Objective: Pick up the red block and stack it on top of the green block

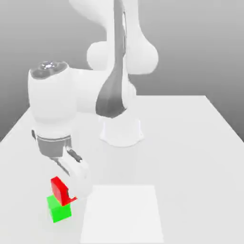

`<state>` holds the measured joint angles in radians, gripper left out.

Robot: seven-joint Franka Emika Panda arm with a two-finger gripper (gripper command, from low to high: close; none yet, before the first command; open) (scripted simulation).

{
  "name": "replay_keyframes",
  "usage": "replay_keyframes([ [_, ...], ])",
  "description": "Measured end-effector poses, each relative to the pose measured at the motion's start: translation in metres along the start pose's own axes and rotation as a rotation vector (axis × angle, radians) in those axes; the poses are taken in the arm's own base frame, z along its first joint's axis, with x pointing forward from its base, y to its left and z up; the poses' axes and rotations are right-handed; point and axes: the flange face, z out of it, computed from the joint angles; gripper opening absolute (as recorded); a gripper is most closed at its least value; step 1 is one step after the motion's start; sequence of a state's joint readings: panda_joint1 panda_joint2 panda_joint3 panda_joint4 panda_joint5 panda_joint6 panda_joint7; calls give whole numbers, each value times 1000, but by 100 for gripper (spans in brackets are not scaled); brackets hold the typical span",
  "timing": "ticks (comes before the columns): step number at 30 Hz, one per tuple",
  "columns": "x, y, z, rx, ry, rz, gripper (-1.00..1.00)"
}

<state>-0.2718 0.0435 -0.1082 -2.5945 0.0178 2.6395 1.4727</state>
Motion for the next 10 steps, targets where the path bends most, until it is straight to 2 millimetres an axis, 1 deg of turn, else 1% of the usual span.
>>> replay_keyframes([
  [1, 9, 5, -2, 0, 2, 57, -100],
  [2, 13, 7, 3, -1, 3, 85, -100],
  [4, 11, 8, 22, -1, 5, 93, -100],
  [6, 11, 9, 45, -1, 4, 96, -100],
  [7, 11, 9, 55, -1, 4, 96, 100],
  [10, 11, 9, 55, -1, 4, 96, 100],
])
